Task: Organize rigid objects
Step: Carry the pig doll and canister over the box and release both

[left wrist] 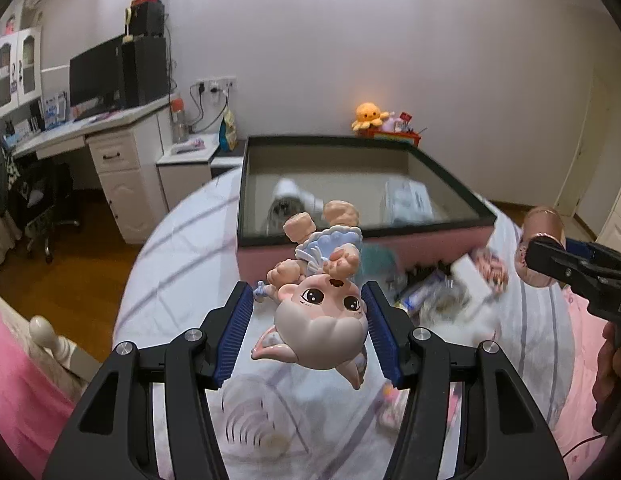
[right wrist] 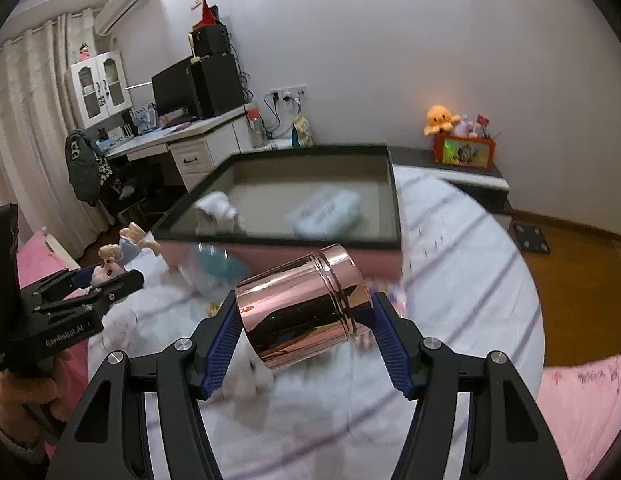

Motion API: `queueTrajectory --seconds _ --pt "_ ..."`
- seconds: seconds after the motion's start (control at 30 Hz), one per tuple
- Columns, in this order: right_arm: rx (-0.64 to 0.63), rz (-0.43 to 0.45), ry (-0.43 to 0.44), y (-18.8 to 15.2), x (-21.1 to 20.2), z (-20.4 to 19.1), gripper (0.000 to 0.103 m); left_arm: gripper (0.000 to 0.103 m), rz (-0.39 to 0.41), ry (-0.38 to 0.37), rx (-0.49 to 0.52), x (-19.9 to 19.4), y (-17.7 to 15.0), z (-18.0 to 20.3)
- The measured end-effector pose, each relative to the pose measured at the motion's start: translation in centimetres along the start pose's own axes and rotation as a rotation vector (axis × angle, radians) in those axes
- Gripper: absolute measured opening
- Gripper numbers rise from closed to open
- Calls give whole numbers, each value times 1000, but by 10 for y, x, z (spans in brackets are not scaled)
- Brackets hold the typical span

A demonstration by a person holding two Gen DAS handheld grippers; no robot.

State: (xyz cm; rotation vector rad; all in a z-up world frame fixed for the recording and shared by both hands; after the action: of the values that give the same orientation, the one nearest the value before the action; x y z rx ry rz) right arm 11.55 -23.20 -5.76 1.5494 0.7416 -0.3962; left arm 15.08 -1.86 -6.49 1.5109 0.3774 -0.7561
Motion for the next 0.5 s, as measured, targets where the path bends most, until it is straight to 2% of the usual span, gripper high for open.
queueTrajectory --seconds 0.13,0.27,0.5 --pt "-13 20 -9 36 14 1 65 57 23 7 6 10 30 0" --pt "0 4 -29 69 44 6 65 57 37 25 18 28 60 3" --pt "25 -67 -51 94 102 12 65 57 -3 26 10 75 93 6"
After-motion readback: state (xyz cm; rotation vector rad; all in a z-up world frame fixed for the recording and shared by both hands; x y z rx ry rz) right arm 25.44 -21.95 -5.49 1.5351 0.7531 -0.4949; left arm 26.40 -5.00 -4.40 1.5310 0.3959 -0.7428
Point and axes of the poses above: each gripper's, at about its wrist camera, not at the fingertips, and x roughly the way its jaws point, z to its right, y to its top, the point moved 3 cm from there along x, roughly the way its jaws point, and after that the axes turned 4 degrees about -z, right-handed, at the moved point
